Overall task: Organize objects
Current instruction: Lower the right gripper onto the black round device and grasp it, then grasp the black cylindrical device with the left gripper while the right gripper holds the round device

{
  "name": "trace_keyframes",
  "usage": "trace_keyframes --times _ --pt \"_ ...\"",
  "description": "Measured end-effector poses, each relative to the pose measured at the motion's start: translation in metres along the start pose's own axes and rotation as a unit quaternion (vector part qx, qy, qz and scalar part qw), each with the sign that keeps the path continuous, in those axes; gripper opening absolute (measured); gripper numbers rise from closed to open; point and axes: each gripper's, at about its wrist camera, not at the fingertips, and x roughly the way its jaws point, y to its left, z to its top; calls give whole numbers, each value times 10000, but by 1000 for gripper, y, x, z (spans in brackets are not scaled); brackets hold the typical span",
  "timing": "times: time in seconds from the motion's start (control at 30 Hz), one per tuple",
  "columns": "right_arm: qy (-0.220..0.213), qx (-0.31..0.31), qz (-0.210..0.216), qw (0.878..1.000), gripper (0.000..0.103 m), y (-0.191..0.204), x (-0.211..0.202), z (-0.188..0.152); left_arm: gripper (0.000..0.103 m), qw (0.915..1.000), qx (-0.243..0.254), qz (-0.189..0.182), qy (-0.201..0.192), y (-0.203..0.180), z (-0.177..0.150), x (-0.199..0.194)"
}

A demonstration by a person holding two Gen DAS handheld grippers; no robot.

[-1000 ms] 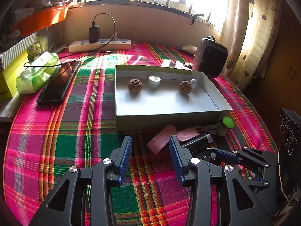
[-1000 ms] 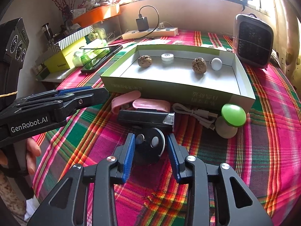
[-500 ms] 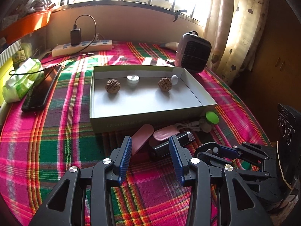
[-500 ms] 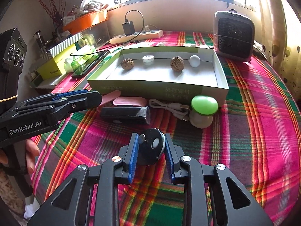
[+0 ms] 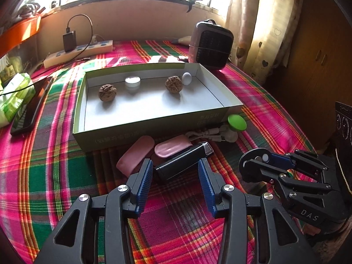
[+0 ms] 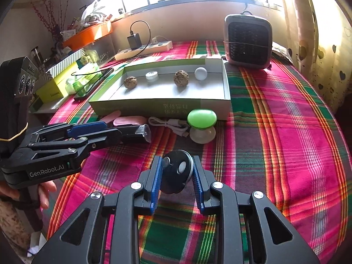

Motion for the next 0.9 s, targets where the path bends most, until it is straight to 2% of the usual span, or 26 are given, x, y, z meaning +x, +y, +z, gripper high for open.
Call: trace_keyframes --times 0.2,0.4,0.53,0.77,0.9 --pt "20 138 -72 9999 28 -10 -1 -5 40 9994 122 -294 92 -11 -5 -1" --pt "-12 237 -131 9996 28 -19 -6 -8 40 9988 304 -324 203 -25 -10 3" --pt "-23 268 -141 9995 28 -23 -8 -9 40 9977 648 -93 173 -35 -10 5" --pt "-10 303 -133 9995 28 -26 -8 -11 42 9966 778 -177 215 -37 -7 12" --pt "-27 346 -156 9993 28 -30 -9 -11 42 9962 744 -364 283 -41 -10 10"
